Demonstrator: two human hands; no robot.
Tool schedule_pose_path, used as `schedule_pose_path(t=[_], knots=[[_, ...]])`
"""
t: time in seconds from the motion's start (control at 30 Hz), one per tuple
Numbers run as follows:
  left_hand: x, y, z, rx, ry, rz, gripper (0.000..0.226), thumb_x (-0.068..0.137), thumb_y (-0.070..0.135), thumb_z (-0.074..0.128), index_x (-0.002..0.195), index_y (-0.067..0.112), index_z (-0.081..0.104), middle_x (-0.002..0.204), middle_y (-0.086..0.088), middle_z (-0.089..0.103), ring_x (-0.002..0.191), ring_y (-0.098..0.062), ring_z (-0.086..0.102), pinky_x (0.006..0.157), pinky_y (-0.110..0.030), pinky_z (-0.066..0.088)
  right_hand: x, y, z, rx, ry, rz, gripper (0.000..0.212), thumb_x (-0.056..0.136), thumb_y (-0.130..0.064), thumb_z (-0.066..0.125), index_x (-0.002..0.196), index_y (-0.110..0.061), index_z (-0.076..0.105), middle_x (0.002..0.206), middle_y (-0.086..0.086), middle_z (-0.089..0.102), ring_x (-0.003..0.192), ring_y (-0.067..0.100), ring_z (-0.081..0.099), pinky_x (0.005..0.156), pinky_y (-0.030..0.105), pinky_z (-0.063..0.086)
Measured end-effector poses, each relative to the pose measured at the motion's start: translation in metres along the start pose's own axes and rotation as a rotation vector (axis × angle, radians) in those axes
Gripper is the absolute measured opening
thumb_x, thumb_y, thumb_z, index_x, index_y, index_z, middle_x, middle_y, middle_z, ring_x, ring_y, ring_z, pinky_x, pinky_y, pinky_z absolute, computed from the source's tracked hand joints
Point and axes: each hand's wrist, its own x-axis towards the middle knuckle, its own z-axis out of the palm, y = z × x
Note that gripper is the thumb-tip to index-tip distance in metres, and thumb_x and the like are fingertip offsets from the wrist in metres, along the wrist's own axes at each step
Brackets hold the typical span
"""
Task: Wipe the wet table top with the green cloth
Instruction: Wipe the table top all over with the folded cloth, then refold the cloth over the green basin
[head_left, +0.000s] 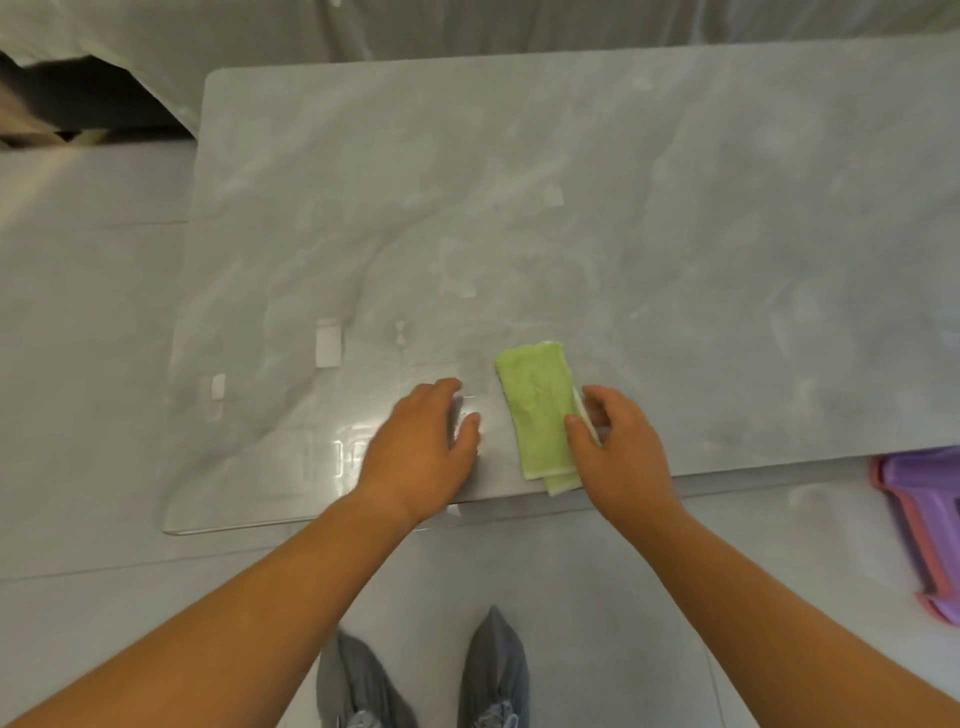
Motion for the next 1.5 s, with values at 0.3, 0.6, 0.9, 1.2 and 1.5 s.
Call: schedule_pose_path(t=[0.3,0.6,0.9,1.2,1.5], knots=[[0.038,0.062,0.043,-0.485,-0.033,-0.397,0.048,0.094,0.042,0.059,0.130,0.014,0.045,0.100,0.004,0.060,0.087,-0.012,0.061,0.068,-0.028,0.047,0.024,-0.008,-0.002,0.133,-0.042,0.298,0.051,0.086,-0.044,0.069,0.129,-0.020,0.057,0.105,-0.006,0.062,0.099,0.014,0.062,0.088,0.030,0.049],[0.042,0.062,0.037,-0.735,-0.109,-0.480,0.032,0.092,0.037,0.065,0.078,0.008,0.062,0.075,-0.006,0.064,0.073,-0.025,0.060,0.080,-0.050,0.054,0.013,-0.024,-0.007,0.460,-0.015,0.484,0.035,0.086,-0.034,0.074,0.098,-0.001,0.072,0.082,0.013,0.072,0.075,0.028,0.069,0.079,0.047,0.057],[0.005,0.130,0.028,-0.706,-0.330,-0.221,0.040,0.088,0.049,0.069,0.080,0.012,0.056,0.070,-0.001,0.054,0.060,-0.011,0.051,0.059,-0.029,0.043,-0.045,-0.010,-0.085,0.754,0.046,0.630,0.030,0.091,-0.037,0.069,0.094,-0.008,0.071,0.093,0.011,0.076,0.092,0.031,0.073,0.086,0.053,0.058],[-0.016,0.271,0.091,-0.687,-0.605,-0.119,0.030,0.086,0.040,0.075,0.097,0.013,0.069,0.091,-0.011,0.075,0.088,-0.028,0.074,0.079,-0.042,0.058,-0.096,0.058,-0.201,0.818,0.380,0.684,0.027,0.089,-0.039,0.070,0.085,-0.013,0.072,0.081,0.007,0.076,0.083,0.032,0.073,0.075,0.045,0.061],[-0.041,0.466,0.257,-0.548,-0.735,0.037,0.023,0.088,0.024,0.074,0.096,0.004,0.068,0.084,-0.009,0.069,0.076,-0.019,0.066,0.076,-0.038,0.055,-0.128,0.229,-0.352,0.906,0.715,0.705,0.017,0.090,-0.024,0.071,0.101,-0.012,0.068,0.088,0.009,0.076,0.084,0.025,0.073,0.082,0.048,0.060]])
